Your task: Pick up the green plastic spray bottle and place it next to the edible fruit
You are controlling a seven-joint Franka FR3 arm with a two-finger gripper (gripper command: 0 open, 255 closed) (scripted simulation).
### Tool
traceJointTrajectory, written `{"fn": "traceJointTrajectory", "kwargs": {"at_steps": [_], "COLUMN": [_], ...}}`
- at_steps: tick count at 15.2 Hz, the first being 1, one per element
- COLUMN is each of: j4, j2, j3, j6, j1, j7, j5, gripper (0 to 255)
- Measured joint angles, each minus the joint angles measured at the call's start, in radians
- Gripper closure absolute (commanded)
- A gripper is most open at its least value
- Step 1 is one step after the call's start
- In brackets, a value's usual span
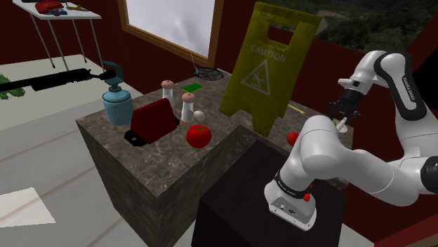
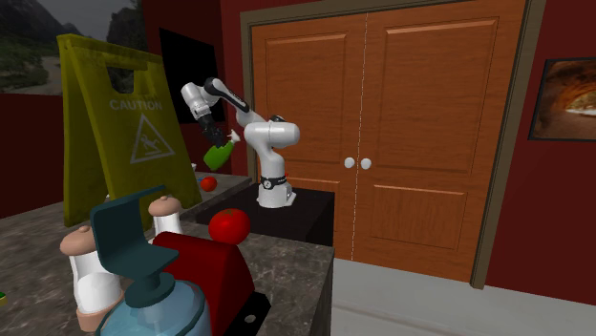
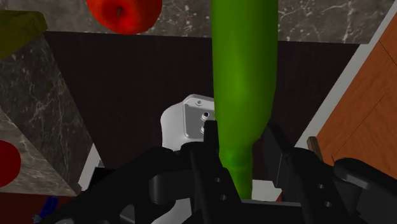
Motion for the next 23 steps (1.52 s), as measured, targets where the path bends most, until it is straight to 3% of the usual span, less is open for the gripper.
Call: {"fn": "traceJointTrajectory", "kwargs": {"at_steps": [14, 22, 23], "j4": [-0.114, -0.122, -0.123], "j2": [-0.003, -0.002, -0.002], "j3": [-0.178, -0.198, -0.198], "j6": [0.125, 0.139, 0.139], "j1": [-0.123, -0.134, -0.135], "j7": [-0.117, -0.132, -0.132], "j5": [-0.138, -0.155, -0.155], "gripper": [255, 255, 0]}}
